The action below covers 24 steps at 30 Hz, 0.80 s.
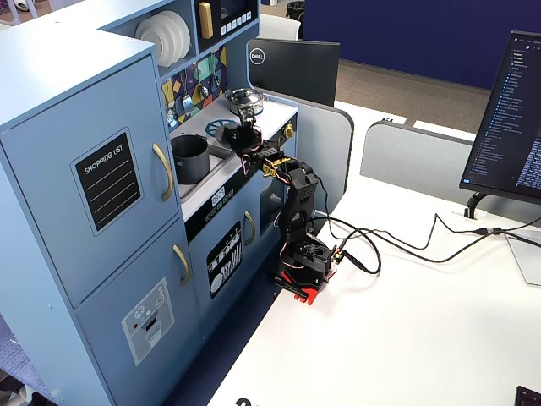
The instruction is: Pick up the lid from the counter and put it on the gray recipient
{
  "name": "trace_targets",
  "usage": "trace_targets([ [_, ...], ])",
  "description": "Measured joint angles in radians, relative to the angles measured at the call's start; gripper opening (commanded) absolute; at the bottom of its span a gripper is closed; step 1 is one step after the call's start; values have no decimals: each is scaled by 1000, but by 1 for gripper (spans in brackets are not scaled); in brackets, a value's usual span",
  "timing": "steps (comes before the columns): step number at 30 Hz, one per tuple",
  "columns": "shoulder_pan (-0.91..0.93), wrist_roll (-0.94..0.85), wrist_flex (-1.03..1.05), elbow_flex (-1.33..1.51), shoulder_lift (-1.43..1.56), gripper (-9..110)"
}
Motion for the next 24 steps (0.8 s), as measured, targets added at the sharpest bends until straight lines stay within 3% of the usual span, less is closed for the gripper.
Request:
trace_targets([
  [14,-179,-6,328,-192,229,0],
  [24,-370,-6,454,-201,308,0],
])
